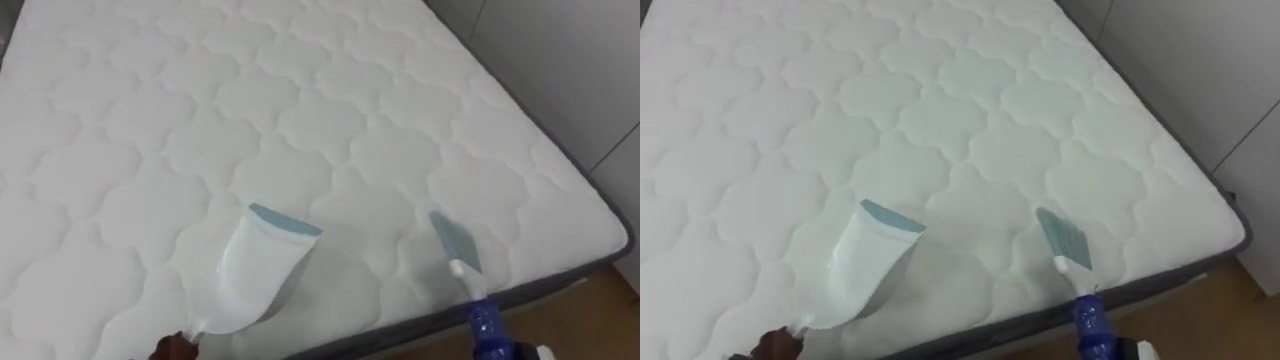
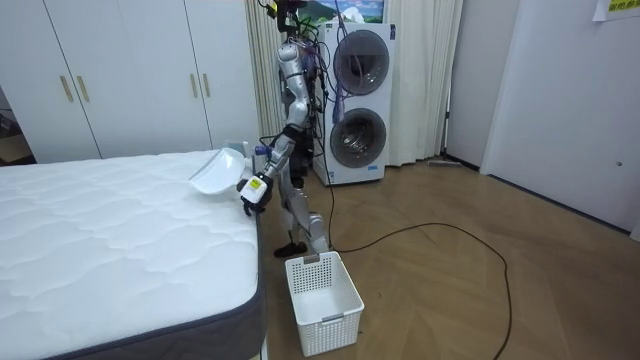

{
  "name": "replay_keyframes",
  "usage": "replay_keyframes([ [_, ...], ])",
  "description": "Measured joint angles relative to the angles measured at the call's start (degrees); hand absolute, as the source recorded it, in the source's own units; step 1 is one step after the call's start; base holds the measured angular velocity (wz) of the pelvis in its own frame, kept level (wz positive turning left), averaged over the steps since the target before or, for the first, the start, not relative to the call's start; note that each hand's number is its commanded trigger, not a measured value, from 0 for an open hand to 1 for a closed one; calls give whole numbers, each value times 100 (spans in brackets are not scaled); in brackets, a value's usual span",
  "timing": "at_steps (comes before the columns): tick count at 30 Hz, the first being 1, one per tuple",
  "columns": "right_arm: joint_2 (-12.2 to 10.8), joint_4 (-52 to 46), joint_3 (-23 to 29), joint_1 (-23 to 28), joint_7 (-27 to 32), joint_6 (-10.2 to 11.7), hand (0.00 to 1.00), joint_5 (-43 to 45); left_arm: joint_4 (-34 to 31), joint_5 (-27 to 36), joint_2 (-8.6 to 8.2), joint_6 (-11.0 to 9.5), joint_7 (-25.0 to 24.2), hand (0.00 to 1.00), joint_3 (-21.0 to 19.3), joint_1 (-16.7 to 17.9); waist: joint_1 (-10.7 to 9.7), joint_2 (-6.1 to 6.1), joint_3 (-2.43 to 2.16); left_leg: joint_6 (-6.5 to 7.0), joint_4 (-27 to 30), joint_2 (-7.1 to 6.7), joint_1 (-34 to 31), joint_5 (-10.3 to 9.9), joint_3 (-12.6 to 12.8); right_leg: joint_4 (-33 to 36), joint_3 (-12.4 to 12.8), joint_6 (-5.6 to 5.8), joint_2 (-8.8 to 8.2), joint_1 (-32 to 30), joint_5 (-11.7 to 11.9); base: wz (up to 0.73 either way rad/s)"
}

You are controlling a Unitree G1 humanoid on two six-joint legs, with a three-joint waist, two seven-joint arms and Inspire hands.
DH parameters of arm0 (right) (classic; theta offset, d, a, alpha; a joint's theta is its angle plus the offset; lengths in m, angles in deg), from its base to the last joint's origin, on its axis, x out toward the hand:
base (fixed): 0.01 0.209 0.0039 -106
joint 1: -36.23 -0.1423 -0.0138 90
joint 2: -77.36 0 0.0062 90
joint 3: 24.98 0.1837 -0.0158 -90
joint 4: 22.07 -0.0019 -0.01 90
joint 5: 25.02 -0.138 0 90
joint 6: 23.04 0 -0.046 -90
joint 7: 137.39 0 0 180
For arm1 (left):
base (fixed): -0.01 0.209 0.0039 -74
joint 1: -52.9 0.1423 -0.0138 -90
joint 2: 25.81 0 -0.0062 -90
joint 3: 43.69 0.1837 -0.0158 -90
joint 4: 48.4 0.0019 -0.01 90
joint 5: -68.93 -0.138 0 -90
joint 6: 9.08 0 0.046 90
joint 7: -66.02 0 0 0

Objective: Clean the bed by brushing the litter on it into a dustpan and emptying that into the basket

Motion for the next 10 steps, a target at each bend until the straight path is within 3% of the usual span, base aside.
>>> replay_keyframes([
  [5, -2, 222, 22, 2, -343, -1, 0, 41, 158, 8, -5, -42, -124, 0, -216, -8, 58, -21, -3, 0, -8, 8, 27, 0, -26, -87, 8, 7, 8, 63, 24, 1],
  [10, -3, 609, 26, 58, -900, -46, 0, 60, 783, 0, -23, -253, -156, 0, -476, -61, 88, -49, -16, 1, -11, 22, 58, -28, -42, -172, 6, 17, 15, 134, 49, 0],
])
